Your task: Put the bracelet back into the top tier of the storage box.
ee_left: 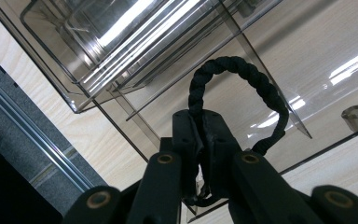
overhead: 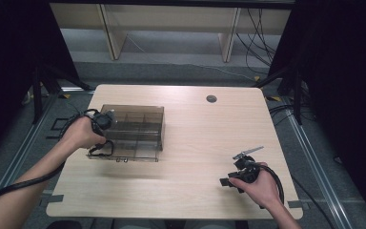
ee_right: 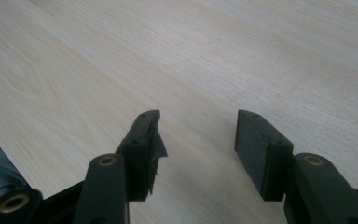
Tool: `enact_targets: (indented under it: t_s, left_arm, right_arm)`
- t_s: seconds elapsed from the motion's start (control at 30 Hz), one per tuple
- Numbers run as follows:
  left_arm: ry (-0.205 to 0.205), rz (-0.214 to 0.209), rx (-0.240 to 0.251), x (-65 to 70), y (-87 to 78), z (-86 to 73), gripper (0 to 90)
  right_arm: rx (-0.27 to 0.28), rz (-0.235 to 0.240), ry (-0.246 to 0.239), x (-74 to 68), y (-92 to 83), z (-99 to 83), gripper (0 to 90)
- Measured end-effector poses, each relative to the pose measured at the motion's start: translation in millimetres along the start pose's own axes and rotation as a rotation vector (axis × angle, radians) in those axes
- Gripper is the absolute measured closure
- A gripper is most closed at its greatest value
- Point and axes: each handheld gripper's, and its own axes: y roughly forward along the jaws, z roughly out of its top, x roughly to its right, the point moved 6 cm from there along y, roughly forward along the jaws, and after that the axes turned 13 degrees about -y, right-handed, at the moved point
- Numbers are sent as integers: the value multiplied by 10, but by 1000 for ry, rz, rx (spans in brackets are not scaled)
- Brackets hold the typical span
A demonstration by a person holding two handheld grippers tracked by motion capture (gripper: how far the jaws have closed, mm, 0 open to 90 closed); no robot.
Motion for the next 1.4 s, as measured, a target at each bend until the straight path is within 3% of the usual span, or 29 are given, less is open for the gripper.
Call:
enact_targets:
  t_s: [0.77, 1.4]
  left_arm:
    - [6, -1, -13, 8, 86, 13, 841]
    - [-16, -23, 18, 7, 139, -11, 793]
  right_arm:
    - [25, 2, -14, 6, -16, 20, 507]
    - [25, -18, -10, 18, -14, 18, 507]
